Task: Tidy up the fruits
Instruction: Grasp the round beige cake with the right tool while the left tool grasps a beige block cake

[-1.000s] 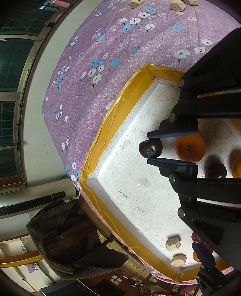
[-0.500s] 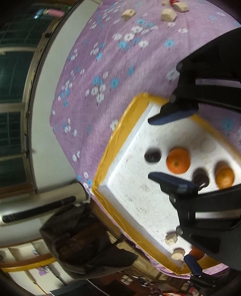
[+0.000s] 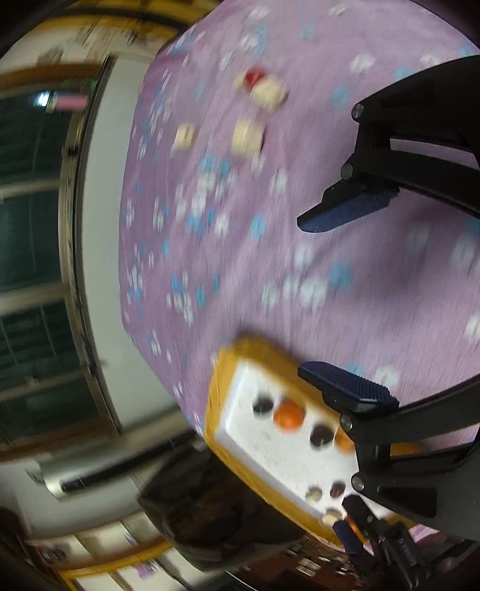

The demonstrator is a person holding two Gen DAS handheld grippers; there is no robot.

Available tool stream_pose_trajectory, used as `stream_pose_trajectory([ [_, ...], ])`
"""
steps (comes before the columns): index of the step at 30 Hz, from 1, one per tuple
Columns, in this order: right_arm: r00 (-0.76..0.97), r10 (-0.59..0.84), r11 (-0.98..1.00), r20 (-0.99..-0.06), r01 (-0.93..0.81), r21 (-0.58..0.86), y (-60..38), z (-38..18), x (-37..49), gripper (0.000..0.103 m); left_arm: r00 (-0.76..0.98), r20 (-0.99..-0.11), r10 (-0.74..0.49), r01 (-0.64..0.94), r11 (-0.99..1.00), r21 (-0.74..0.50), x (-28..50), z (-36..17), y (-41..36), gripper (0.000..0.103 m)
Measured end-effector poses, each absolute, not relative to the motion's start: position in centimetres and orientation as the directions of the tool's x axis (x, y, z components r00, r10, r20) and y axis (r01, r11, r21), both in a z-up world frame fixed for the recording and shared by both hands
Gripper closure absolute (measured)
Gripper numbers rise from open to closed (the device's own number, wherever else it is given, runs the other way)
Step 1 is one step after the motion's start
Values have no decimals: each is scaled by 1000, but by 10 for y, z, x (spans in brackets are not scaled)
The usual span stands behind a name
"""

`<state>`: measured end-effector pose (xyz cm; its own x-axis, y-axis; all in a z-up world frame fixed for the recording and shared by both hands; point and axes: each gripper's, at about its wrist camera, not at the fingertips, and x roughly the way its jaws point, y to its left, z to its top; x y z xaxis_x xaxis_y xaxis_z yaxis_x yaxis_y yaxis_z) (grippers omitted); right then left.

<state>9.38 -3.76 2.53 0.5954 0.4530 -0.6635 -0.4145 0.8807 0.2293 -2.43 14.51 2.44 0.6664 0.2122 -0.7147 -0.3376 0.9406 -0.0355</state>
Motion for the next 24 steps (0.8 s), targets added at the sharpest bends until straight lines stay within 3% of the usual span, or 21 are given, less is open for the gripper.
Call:
stream_pose_trajectory([
  [10, 641, 236, 967, -731, -79, 243, -160, -16, 142, 31, 676, -725, 135, -193, 981, 2, 17, 17, 84, 24],
  [22, 603, 221, 966, -766, -29, 256, -159, -37, 210, 40, 676, -734, 63, -73, 997, 18, 106, 9, 27, 24],
  [23, 609, 211, 968, -765, -23, 249, -159, -37, 212, 44, 675, -736, 54, -59, 998, 19, 114, 7, 19, 24],
  [24, 611, 200, 971, -766, -16, 240, -160, -37, 215, 56, 676, -735, 43, -40, 999, 21, 122, 5, 12, 24],
])
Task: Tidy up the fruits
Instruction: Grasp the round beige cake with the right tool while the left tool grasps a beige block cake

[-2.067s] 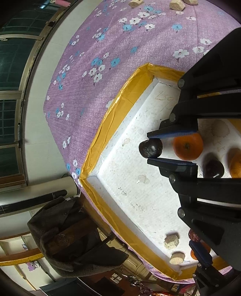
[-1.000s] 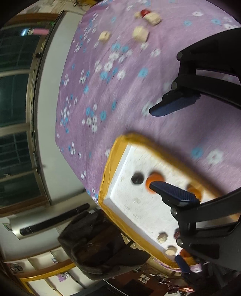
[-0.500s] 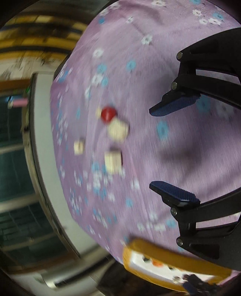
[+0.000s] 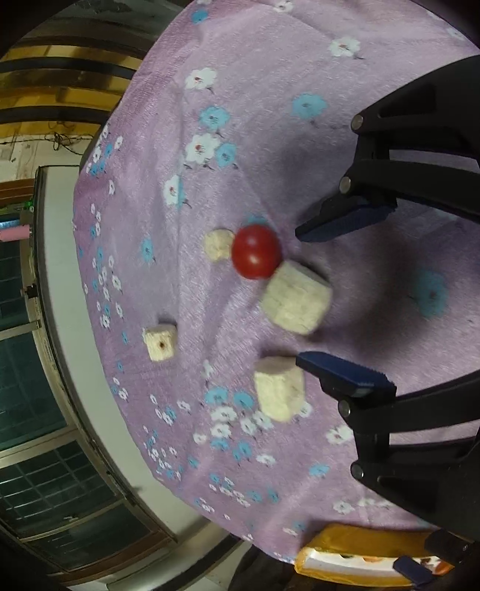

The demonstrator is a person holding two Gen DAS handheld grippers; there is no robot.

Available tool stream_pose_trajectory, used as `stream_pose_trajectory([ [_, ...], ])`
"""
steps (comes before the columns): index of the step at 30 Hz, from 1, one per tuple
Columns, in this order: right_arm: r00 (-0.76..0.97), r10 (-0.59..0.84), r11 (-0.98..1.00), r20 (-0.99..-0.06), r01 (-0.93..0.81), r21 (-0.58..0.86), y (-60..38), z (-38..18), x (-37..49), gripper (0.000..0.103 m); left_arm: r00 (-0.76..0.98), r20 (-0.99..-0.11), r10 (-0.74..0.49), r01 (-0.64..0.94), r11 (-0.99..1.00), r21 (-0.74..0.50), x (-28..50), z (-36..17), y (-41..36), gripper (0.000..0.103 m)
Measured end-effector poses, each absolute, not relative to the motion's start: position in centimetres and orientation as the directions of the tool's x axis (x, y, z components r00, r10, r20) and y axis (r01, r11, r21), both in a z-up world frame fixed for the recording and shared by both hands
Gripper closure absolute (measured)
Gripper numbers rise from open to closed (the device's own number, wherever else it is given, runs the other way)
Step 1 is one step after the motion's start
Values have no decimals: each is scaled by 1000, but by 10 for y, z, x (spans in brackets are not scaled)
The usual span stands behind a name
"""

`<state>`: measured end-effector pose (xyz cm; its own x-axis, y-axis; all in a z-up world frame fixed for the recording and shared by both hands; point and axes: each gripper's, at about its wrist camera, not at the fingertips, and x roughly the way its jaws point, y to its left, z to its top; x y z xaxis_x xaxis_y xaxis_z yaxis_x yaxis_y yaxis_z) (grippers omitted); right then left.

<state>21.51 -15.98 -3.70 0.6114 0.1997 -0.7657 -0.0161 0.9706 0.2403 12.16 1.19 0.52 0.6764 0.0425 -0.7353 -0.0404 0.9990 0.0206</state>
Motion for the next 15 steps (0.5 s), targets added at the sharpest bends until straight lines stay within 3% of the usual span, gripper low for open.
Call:
stream_pose_trajectory([
  [1, 611, 203, 970, -765, -17, 244, -162, -37, 217, 62, 677, -735, 39, -26, 999, 29, 131, 3, 3, 24],
  [11, 609, 250, 957, -753, -37, 287, -196, -36, 203, 62, 687, -727, 14, 48, 997, 64, 204, -13, -62, 26],
  [13, 618, 253, 953, -744, -30, 300, -206, -34, 200, 62, 673, -739, 25, 49, 996, 78, 212, -21, -67, 30],
  [14, 625, 252, 952, -739, -24, 304, -210, -33, 199, 62, 665, -747, 24, 53, 995, 80, 216, -25, -69, 37],
  [15, 635, 251, 950, -730, -15, 313, -216, -31, 198, 62, 656, -754, 37, 48, 995, 90, 219, -30, -69, 52],
])
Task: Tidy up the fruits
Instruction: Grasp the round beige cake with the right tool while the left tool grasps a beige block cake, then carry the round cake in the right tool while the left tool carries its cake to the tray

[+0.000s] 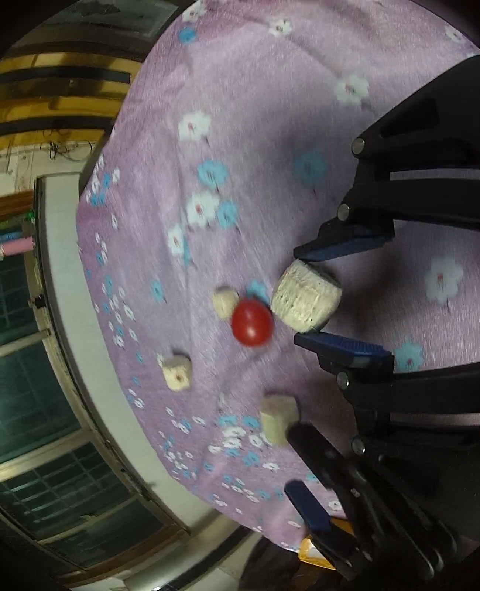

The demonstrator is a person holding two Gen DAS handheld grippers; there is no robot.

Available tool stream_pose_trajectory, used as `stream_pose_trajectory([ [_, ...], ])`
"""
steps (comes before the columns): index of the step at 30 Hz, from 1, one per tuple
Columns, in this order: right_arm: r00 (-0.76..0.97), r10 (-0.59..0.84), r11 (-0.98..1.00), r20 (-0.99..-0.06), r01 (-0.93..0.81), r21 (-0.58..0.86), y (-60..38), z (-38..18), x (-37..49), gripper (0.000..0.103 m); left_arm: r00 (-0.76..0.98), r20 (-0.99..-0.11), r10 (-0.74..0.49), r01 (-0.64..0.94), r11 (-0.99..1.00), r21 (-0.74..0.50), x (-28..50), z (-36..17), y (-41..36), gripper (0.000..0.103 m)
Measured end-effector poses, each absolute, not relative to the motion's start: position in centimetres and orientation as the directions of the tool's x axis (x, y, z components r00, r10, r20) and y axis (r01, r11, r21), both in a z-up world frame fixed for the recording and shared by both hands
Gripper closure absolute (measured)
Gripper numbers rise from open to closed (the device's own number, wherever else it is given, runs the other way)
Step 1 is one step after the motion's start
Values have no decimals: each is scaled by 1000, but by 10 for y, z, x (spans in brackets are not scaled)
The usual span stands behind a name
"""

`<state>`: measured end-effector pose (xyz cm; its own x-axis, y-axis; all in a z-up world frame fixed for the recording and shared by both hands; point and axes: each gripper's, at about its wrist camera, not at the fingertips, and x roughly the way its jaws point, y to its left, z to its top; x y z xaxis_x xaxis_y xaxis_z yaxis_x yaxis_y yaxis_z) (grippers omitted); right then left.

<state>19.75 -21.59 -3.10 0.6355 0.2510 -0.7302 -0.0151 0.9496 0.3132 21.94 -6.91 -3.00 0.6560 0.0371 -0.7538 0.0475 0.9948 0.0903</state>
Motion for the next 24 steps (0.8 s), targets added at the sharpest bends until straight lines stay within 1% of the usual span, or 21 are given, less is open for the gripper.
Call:
stream_pose_trajectory([
  [1, 640, 258, 945, -724, -13, 326, -219, -30, 197, 62, 654, -756, 25, 50, 996, 77, 220, -31, -68, 55],
  [2, 643, 265, 942, -719, -14, 334, -221, -29, 197, 62, 657, -753, 29, 43, 996, 77, 221, -29, -67, 71],
  [3, 651, 263, 943, -712, -18, 333, -221, -27, 197, 62, 660, -749, 64, 29, 993, 110, 220, -28, -67, 71],
  [6, 660, 268, 943, -702, -32, 330, -220, -23, 196, 62, 648, -761, 34, 39, 996, 78, 215, -26, -61, 71],
  [14, 669, 261, 948, -696, -42, 315, -217, -16, 191, 62, 661, -747, 76, -3, 995, 99, 157, -6, -42, 72],
  [24, 671, 232, 966, -704, -77, 246, -196, -11, 123, 62, 686, -726, 52, 10, 997, 81, 78, -1, -24, 72],
])
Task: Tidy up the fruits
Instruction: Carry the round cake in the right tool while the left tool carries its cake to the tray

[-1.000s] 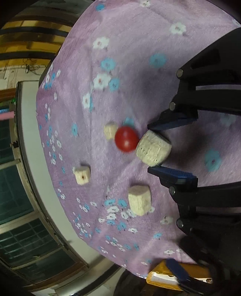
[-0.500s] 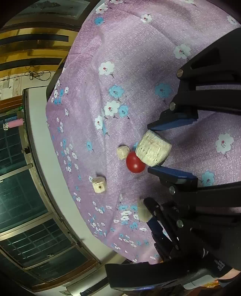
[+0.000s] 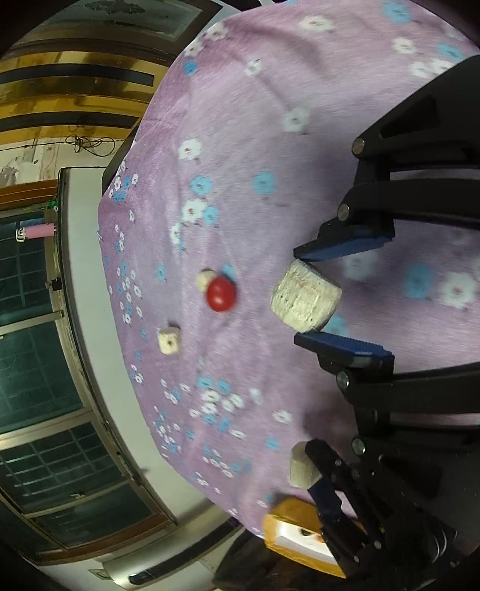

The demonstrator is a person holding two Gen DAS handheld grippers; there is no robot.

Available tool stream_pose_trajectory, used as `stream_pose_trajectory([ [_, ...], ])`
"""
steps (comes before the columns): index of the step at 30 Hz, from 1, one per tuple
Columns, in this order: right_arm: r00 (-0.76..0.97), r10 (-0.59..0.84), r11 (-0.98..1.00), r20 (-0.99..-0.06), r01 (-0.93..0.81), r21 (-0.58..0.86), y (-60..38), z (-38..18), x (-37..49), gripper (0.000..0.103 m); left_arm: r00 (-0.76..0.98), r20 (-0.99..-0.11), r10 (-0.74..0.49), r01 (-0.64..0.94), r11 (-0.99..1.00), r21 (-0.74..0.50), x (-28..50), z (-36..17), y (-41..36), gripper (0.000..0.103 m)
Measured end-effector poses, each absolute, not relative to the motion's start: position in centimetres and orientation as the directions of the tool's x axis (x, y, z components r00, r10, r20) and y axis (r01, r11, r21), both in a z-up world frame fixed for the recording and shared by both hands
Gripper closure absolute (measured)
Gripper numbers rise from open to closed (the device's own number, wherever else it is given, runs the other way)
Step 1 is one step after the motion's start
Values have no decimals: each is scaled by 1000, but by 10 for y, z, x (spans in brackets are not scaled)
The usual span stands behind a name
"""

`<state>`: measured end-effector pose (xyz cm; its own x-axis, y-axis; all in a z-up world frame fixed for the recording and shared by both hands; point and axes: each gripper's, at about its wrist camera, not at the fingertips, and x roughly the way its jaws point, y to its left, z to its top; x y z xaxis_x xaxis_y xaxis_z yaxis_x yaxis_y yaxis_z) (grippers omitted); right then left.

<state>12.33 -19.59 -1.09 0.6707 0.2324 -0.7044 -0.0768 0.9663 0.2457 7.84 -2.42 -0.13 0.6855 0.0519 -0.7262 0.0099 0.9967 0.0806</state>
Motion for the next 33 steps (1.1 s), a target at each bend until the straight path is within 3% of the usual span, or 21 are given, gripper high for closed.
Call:
stream_pose_trajectory([
  [12, 688, 230, 969, -688, -95, 229, -171, -10, 57, 62, 687, -725, 38, 4, 998, 57, 40, -2, -9, 72],
  [33, 694, 253, 965, -675, -129, 229, -150, -10, 29, 62, 684, -728, 52, -13, 998, 60, 24, -6, -2, 72],
])
